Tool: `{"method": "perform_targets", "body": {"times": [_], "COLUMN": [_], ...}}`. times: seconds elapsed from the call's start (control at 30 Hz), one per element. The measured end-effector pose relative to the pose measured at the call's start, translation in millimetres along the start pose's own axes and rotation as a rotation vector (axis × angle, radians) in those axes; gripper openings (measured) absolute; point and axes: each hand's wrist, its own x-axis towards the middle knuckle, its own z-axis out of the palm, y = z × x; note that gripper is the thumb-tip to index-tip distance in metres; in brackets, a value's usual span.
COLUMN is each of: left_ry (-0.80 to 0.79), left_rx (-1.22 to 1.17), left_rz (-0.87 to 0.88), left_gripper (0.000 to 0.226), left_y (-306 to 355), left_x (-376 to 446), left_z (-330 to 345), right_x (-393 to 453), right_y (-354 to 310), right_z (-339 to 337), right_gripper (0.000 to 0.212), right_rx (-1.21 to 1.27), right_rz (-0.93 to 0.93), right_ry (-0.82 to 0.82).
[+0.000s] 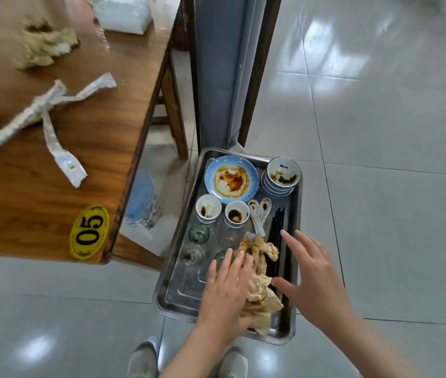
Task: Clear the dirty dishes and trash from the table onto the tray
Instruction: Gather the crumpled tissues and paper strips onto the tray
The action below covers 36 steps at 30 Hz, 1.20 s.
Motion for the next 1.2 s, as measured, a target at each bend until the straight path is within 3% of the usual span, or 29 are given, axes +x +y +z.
{"method": "perform_targets", "body": {"times": [0.33, 0.53, 0.73, 0.97, 1.2], "left_ry": [0.292, 0.402, 0.430, 0.397, 0.396], "left_rx": [0.076, 0.097, 0.063, 0.041, 0.036], "left_rz": [-0.183, -0.285, -0.334, -0.433, -0.477], "left_gripper": [0.134, 0.129, 0.132, 0.131, 0.131], "left_y": [-46, -99, -175, -289, -386], "left_x": [-27, -65, -123, -196, -209], "left_z": [-169, -255, -321, -378, -408], "right_x": [10, 22, 23, 19, 47], "right_y": [-85, -172, -265, -370, -445], "right_z": [-66, -103, -113, -79, -53], "right_gripper": [0.096, 0.099, 0.110, 0.117, 0.122], "right_rx": [-0.024, -0.050, -0.089, -0.081, -0.075], "right_rz": [-0.144, -0.293, -0.329, -0.238, -0.218], "right_ry": [0.016, 0.096, 0.097, 0.084, 0.062]}}
